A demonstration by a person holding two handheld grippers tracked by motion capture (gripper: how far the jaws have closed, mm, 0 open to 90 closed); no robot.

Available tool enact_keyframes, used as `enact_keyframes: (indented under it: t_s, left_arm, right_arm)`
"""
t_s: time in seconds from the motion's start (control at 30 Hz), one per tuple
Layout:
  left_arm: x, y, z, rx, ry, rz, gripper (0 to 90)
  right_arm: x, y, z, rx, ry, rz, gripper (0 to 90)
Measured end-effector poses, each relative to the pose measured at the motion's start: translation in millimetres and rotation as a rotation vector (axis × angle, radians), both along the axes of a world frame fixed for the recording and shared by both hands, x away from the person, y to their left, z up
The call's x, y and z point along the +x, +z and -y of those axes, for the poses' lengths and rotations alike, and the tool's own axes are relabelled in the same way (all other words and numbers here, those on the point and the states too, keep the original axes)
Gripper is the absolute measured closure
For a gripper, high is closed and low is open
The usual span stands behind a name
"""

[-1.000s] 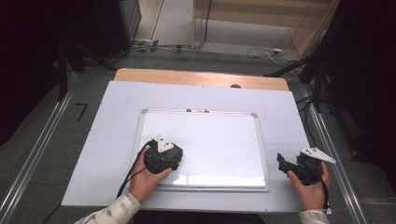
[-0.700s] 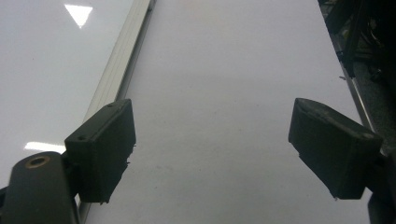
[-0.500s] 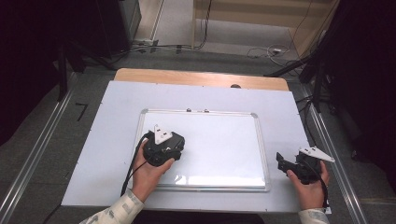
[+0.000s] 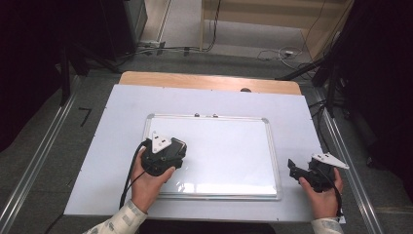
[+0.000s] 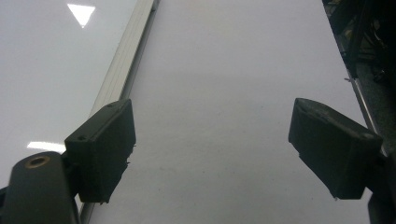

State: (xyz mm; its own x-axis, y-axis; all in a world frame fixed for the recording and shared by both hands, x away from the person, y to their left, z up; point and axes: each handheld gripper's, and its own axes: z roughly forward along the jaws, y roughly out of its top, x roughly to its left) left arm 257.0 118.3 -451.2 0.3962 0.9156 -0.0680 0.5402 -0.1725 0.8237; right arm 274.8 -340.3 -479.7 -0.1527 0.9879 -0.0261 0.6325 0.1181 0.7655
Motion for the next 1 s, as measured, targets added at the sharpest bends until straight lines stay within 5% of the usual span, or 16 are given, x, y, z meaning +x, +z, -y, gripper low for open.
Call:
enact_keyframes:
  t_s: [1.0]
  left_arm:
    - [-13.8, -5.4, -33.4, -0.031, 0.157, -0.010, 40.7]
  right_arm:
    - [0.8, 0.4, -0.2, -0.002, 0.002, 0.001, 13.6]
